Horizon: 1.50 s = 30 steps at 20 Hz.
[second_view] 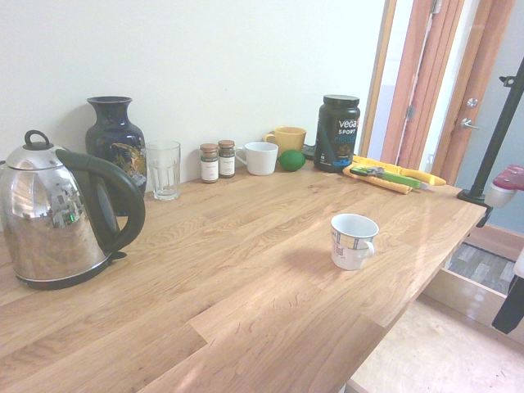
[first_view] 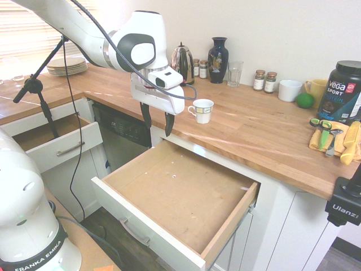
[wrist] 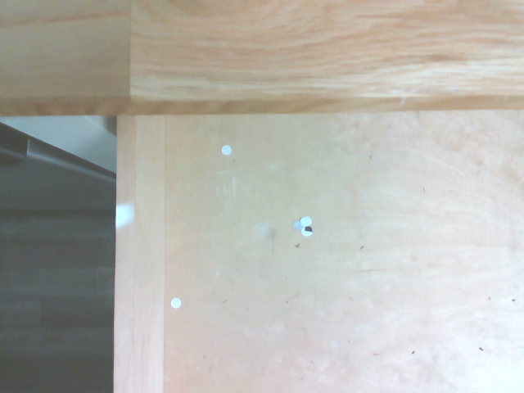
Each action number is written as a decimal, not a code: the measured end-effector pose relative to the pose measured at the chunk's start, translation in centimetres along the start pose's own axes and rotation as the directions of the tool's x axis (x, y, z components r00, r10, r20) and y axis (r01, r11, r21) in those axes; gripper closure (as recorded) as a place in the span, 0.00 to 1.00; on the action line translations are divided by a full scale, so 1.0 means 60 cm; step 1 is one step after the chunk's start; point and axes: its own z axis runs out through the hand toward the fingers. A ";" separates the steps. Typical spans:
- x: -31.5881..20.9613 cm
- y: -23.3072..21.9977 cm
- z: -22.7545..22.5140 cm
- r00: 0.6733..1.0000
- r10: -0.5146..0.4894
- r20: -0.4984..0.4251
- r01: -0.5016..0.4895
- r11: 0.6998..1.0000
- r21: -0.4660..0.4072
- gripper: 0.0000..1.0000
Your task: Put mug in the drawer
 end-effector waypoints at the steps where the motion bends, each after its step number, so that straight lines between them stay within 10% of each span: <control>1: 0.000 0.000 0.000 1.000 0.000 0.000 0.000 1.000 0.000 0.00; 30: 0.245 -0.324 -0.051 0.995 0.021 -0.100 -0.017 0.999 0.044 0.00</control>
